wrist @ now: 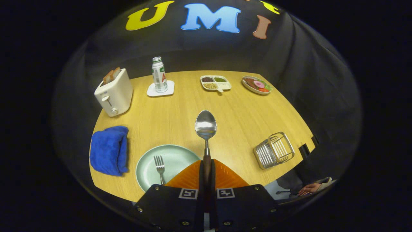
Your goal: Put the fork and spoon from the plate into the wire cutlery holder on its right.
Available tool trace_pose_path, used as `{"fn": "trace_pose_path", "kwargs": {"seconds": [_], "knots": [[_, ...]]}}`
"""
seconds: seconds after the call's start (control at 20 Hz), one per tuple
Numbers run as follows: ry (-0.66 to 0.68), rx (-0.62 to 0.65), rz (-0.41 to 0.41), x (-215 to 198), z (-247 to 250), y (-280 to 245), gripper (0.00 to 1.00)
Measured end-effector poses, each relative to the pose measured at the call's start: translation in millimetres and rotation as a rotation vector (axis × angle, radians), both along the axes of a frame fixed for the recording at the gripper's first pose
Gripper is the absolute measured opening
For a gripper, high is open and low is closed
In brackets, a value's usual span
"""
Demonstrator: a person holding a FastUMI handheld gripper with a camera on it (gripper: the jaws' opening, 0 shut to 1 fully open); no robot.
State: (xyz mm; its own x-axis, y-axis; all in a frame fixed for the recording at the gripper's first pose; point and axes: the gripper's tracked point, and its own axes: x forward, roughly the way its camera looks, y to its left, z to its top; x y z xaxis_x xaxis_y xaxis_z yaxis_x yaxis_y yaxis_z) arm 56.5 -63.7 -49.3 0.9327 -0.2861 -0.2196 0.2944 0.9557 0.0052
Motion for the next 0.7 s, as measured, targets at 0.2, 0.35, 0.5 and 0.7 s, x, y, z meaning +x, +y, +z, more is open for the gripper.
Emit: {"fn": "trace_pose_path", "kwargs": {"seconds": [0.2, 0.35, 0.5, 0.7], "knots": [[-0.029, 0.064, -0.101, -13, 9, -51, 0.07], [-0.023, 0.111, -0.171, -22, 3, -86, 0.08], [-0.008, 0.167, -0.229, -31, -10, -112, 0.08], [0.043, 0.229, -0.269, -37, -33, -133, 0.07]]}}
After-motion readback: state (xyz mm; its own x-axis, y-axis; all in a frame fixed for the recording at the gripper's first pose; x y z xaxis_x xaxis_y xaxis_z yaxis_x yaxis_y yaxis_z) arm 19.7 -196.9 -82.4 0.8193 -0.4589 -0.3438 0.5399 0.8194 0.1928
